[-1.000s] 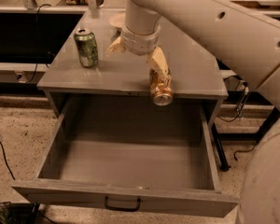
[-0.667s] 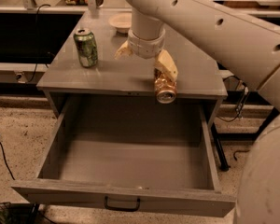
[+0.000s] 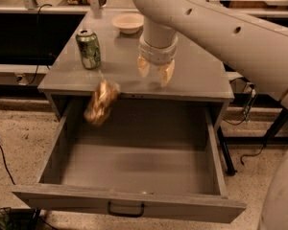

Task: Place orange can into top drawer

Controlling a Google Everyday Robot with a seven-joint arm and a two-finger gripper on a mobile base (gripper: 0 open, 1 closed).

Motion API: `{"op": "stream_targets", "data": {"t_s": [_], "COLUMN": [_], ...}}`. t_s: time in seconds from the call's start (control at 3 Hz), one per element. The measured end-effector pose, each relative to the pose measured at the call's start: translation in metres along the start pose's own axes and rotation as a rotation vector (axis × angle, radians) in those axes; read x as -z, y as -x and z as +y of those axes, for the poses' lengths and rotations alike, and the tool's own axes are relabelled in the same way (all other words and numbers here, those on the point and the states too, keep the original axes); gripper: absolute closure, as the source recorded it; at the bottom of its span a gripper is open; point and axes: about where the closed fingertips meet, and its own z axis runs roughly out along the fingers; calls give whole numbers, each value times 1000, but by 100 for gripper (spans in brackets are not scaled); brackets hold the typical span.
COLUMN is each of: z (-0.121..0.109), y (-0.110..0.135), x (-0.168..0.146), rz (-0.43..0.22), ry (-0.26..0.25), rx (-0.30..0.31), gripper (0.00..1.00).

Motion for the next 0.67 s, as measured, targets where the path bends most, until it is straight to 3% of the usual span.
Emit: {"op": "stream_targets", "data": {"t_s": [0.33, 0.67], "z": [13, 30], "y": [3, 9], "x": [-3, 17], "rz": [7, -64], "ry": [21, -4], "rx": [-38, -57], "gripper": [72, 69]}}
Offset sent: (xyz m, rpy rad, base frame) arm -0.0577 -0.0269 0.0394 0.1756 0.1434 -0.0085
